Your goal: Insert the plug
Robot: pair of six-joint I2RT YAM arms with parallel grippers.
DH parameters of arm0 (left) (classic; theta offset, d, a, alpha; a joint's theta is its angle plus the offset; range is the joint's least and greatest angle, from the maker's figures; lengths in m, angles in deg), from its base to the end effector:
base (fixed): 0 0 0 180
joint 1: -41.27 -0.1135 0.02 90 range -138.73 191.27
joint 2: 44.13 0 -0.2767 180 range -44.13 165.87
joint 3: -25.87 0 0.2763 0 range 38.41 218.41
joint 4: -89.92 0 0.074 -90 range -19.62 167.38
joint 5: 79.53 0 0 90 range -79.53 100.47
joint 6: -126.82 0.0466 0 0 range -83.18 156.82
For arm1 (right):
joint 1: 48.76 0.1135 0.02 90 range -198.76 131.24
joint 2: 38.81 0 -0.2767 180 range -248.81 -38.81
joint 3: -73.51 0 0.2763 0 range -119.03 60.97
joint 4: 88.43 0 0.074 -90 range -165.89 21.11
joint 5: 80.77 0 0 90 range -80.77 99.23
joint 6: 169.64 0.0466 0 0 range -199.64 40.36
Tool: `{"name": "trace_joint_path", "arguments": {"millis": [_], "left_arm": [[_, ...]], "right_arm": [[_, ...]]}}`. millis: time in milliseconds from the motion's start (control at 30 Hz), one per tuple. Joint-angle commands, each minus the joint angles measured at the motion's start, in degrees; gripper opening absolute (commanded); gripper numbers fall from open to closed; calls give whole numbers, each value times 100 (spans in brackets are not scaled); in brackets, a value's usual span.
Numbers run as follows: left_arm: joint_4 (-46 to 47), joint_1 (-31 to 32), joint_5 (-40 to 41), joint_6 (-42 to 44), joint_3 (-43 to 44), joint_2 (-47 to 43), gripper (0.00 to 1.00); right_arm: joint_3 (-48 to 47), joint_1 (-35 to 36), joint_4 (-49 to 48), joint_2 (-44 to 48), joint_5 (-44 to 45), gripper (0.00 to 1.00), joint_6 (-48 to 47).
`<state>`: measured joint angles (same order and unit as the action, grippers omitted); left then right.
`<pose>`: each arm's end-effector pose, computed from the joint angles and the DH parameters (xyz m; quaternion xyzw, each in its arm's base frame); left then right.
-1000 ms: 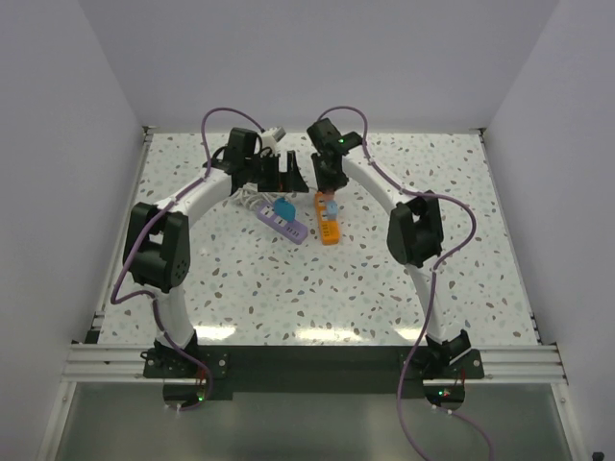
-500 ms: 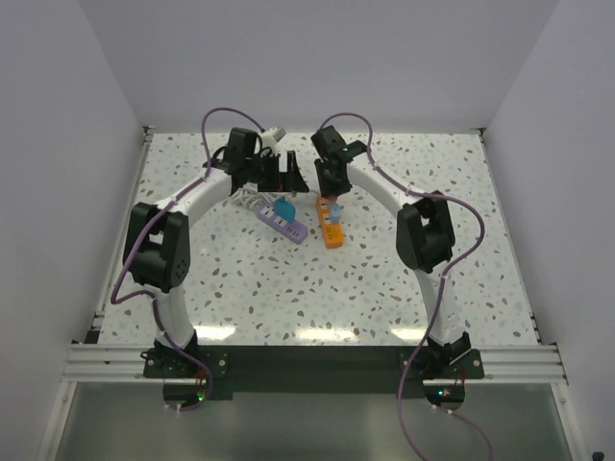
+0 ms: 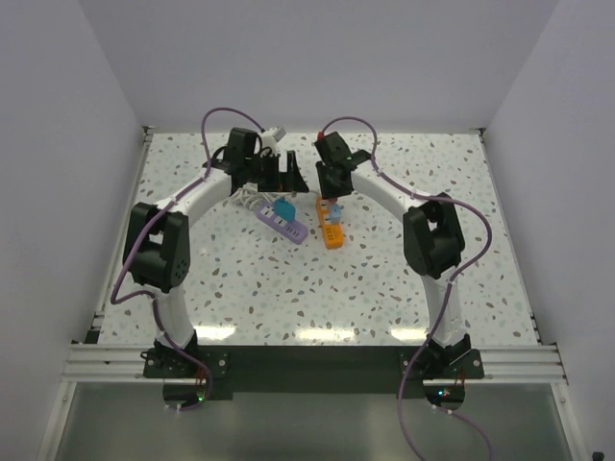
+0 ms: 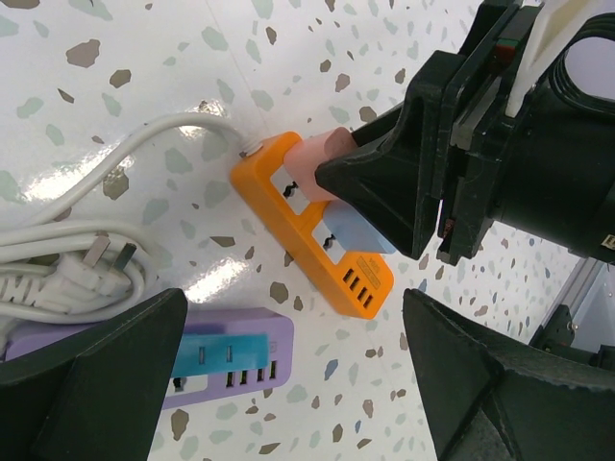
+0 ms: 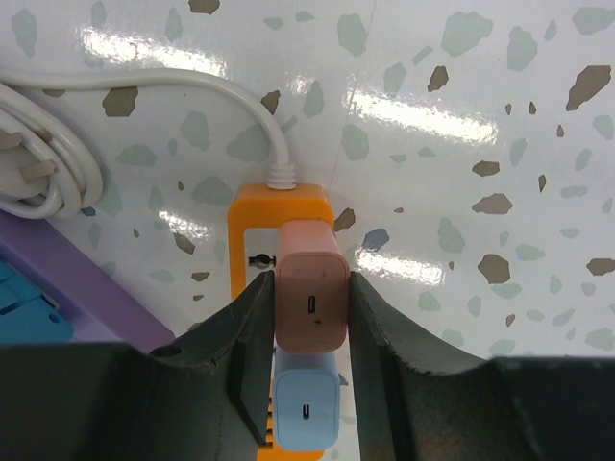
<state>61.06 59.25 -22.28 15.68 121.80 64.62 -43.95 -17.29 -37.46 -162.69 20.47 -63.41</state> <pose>0.4325 -0.1669 0.2389 0.0912 0.8782 -0.3739 0.2839 0.4426 0.2602 0.2115 -0.0994 0.9504 0.0270 0.2935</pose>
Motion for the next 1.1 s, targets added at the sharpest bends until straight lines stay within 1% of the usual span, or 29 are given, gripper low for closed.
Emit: {"name": "trace_joint_path", "arguments": {"millis": [0, 100, 233, 267, 300, 400, 500, 533, 600, 633, 667, 700, 733, 800, 833, 867, 900, 933, 967, 1000, 1033, 1067], "left_arm": [[129, -101, 41, 181, 151, -302, 100], [94, -137, 76, 163, 160, -372, 100], [24, -189, 208, 155, 203, -486, 100], [-12, -189, 243, 155, 230, -504, 100], [-38, -198, 295, 163, 291, -530, 100], [-213, -251, 436, 146, 405, -565, 100], [-425, -303, 594, 137, 607, -626, 100], [-477, -338, 621, 128, 634, -662, 100], [-513, -400, 717, 120, 739, -758, 100], [-574, -418, 744, 120, 792, -794, 100], [-609, -444, 761, 111, 845, -811, 100], [-653, -505, 779, 93, 932, -855, 100], [-697, -549, 805, 76, 968, -881, 100], [-715, -646, 849, -3, 951, -1013, 100], [-706, -777, 902, -30, 916, -1074, 100], [-706, -839, 989, -82, 872, -1162, 100], [-715, -970, 1199, -91, 784, -1354, 100], [-706, -1032, 1340, -91, 740, -1452, 100], [-715, -1085, 1524, -65, 679, -1566, 100], [-732, -1173, 1900, -48, 591, -1759, 100], [-759, -1217, 2035, -21, 547, -1839, 100], [-785, -1261, 2271, 49, 520, -1909, 100]], "right_arm": [[438, 35, 270, -146, -236, 0, 47], [429, 35, 200, -67, -272, 0, 82], [140, 27, 252, 56, -298, 0, 100], [0, 27, 243, 126, -298, 4, 108], [-63, 27, 226, 144, -307, 19, 135], [-361, 18, 138, 258, -325, 50, 179], [-765, -26, 42, 320, -281, 63, 153], [-879, -52, 6, 346, -298, 71, 161], [-1108, -149, -151, 477, -377, 82, 161], [-1170, -175, -204, 548, -404, 92, 170], [-1223, -219, -248, 627, -439, 96, 170], [-1206, -289, -318, 810, -448, 99, 179], [-1154, -342, -363, 925, -474, 99, 196], [-733, -570, -520, 1215, -518, 99, 249], [-488, -676, -617, 1565, -614, 99, 328], [133, -781, -748, 1820, -650, 99, 363], [461, -1000, -1002, 2040, -693, 99, 372], [777, -1106, -1083, 2486, -685, 99, 372], [1363, -1203, -1153, 2691, -668, 99, 337], [1648, -1395, -1258, 2884, -650, 99, 294], [1903, -1502, -1277, 3269, -650, 99, 232], [2393, -1607, -1295, 3430, -650, 99, 206]]}}
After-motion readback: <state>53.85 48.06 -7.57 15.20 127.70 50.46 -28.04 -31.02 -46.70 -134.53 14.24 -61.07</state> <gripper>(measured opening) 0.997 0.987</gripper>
